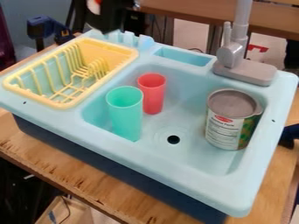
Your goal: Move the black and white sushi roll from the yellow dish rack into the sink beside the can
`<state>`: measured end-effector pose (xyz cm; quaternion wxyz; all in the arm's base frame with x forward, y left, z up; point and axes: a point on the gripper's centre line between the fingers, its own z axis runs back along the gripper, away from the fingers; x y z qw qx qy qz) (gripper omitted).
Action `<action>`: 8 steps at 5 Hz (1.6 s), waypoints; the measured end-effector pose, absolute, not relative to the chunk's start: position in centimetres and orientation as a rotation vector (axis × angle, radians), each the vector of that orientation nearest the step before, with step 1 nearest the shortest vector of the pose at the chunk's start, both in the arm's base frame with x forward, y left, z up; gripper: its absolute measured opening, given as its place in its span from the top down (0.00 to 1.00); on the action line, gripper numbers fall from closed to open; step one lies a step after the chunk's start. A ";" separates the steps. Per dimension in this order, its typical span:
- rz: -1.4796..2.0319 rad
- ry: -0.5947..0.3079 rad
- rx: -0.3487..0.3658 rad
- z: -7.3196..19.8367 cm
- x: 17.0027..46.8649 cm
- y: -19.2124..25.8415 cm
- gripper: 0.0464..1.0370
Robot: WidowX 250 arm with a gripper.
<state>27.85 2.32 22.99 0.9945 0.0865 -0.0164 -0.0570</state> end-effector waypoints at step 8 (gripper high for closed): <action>-0.696 0.044 -0.034 9.8 28.1 -9.6 0.44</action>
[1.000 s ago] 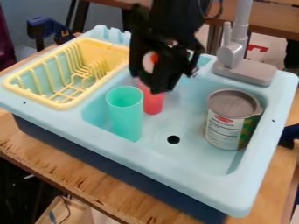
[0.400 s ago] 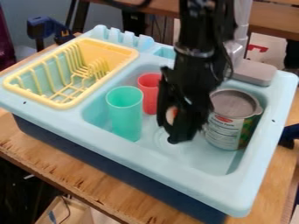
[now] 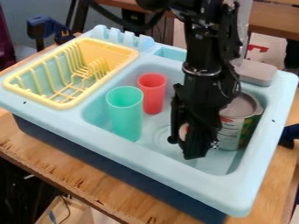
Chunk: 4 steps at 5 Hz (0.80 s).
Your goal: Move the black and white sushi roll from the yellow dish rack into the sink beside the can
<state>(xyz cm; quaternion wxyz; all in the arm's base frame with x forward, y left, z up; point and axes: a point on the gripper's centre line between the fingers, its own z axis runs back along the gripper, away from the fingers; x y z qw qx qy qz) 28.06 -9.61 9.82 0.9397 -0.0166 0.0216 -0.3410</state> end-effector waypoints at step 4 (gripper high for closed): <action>-0.610 0.039 -0.087 11.4 27.5 -9.5 0.04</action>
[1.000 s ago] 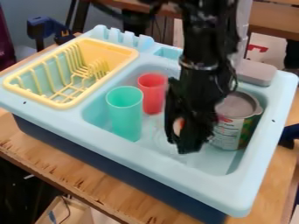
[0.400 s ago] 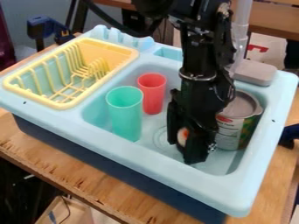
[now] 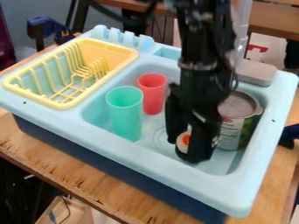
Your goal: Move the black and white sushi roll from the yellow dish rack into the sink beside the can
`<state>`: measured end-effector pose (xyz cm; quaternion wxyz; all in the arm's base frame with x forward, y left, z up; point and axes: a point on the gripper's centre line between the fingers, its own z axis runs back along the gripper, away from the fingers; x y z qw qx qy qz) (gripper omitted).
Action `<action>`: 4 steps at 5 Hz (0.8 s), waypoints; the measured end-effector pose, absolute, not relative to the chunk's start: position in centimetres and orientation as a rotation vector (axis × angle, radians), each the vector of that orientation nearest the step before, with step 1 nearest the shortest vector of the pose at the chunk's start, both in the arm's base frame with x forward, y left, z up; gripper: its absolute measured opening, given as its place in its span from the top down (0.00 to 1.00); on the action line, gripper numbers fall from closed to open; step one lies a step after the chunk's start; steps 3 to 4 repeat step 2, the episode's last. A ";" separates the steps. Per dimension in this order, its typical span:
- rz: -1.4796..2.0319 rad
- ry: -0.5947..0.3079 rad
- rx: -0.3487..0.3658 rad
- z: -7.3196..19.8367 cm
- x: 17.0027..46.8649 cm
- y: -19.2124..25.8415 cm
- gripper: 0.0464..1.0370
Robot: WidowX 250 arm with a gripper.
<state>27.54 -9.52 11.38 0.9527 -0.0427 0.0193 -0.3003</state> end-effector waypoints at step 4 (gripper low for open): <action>-0.408 -0.080 -0.069 21.4 25.3 -7.1 0.04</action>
